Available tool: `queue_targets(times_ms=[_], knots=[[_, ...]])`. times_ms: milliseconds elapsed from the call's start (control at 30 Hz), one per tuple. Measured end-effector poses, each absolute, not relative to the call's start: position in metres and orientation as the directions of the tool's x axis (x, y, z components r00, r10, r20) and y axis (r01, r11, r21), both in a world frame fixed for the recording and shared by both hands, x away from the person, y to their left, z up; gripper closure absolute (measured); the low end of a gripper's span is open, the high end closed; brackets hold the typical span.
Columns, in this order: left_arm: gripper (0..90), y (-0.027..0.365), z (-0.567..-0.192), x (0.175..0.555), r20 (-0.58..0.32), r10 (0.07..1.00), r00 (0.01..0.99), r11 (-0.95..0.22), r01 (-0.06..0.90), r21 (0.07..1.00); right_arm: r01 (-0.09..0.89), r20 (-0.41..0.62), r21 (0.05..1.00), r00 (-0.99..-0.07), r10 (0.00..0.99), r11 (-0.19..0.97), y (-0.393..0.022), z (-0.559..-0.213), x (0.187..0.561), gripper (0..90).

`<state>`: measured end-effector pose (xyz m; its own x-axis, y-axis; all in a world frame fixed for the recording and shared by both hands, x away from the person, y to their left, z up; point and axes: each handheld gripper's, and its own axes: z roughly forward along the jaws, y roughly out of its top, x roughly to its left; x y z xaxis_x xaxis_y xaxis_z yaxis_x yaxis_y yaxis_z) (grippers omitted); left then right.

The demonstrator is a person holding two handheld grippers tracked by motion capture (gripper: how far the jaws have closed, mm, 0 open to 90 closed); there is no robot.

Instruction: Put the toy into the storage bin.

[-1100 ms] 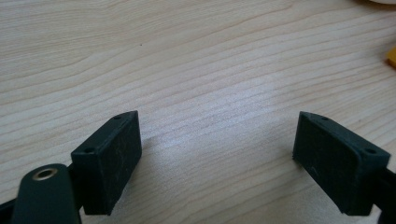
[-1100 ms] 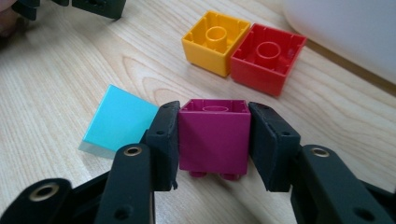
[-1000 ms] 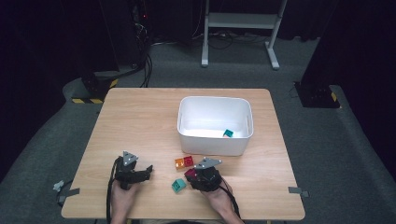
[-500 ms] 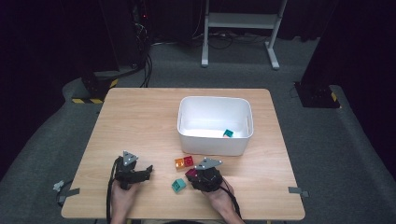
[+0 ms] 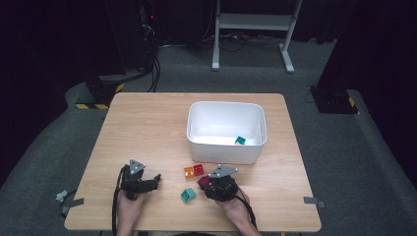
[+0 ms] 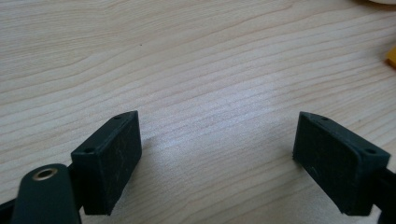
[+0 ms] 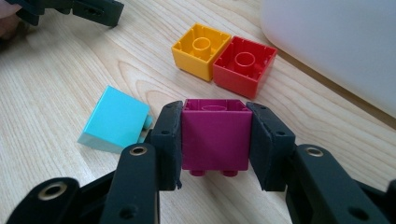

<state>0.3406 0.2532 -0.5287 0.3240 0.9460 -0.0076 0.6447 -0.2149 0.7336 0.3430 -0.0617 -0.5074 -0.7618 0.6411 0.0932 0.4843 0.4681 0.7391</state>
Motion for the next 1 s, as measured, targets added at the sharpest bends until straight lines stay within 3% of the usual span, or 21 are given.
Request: queue_targets(times_ms=[1000], knots=[[15.5, 0.253, -0.529, 0.341, -0.008, 0.946, 0.324, -0.215, 0.645, 0.734, 0.473, 0.109, 0.773, -0.756, 0.645, 0.424, -0.084, -0.478, 0.346, 59.2]])
